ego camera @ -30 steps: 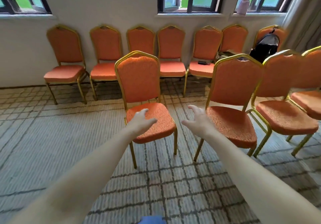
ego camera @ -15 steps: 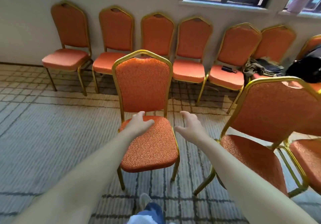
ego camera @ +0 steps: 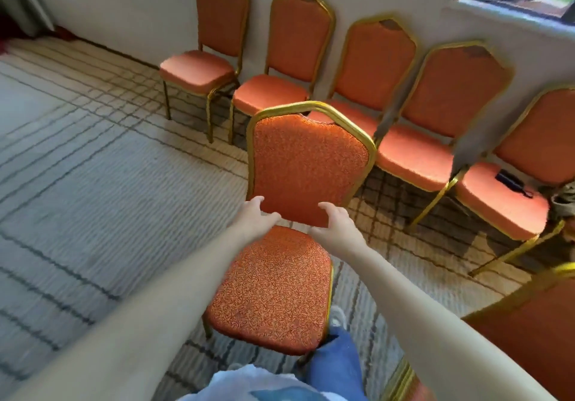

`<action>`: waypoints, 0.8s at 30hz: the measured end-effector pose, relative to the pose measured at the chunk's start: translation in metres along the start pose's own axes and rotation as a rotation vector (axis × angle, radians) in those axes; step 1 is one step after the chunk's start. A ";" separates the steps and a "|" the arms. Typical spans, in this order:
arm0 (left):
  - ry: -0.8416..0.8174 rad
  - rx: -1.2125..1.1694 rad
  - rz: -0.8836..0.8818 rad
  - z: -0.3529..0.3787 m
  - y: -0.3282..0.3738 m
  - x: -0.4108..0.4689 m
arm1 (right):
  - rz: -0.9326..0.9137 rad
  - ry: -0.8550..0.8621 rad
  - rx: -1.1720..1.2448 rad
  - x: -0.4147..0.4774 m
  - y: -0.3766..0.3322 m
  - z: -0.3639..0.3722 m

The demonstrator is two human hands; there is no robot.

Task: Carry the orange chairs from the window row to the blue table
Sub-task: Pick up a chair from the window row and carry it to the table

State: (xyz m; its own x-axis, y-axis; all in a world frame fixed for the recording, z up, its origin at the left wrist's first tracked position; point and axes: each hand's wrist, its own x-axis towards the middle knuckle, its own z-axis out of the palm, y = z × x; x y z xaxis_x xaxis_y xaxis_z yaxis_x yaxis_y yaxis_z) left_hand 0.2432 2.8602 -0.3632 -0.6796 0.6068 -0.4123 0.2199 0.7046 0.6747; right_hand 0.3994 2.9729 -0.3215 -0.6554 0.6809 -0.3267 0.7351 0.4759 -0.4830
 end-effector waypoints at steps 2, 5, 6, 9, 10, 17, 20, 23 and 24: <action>0.081 -0.070 -0.082 -0.006 -0.004 0.013 | -0.094 -0.080 -0.042 0.038 -0.006 0.001; 0.192 -0.131 -0.224 -0.011 -0.009 0.017 | -0.236 -0.200 -0.098 0.084 -0.013 0.000; 0.232 -0.143 -0.277 -0.011 -0.008 0.014 | -0.279 -0.240 -0.117 0.099 -0.015 -0.001; 0.342 -0.176 -0.421 -0.004 -0.013 0.004 | -0.376 -0.349 -0.156 0.130 -0.021 0.002; 0.378 -0.185 -0.471 0.000 -0.015 0.001 | -0.414 -0.383 -0.161 0.138 -0.023 0.005; 0.583 -0.359 -0.743 0.042 -0.028 -0.040 | -0.621 -0.632 -0.229 0.156 -0.031 0.043; 0.618 -0.426 -0.798 0.061 -0.031 -0.056 | -0.671 -0.677 -0.280 0.150 -0.030 0.056; 0.645 -0.476 -0.870 0.075 -0.042 -0.068 | -0.697 -0.728 -0.307 0.140 -0.029 0.074; 0.640 -0.499 -0.882 0.078 -0.045 -0.071 | -0.691 -0.738 -0.316 0.136 -0.028 0.079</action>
State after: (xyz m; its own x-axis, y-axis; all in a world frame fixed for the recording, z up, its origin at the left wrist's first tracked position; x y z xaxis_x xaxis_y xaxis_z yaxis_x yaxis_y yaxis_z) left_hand 0.3365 2.8142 -0.4118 -0.7157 -0.4060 -0.5683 -0.6962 0.4795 0.5342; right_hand 0.2757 3.0085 -0.4162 -0.8136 -0.2494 -0.5253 0.1043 0.8262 -0.5537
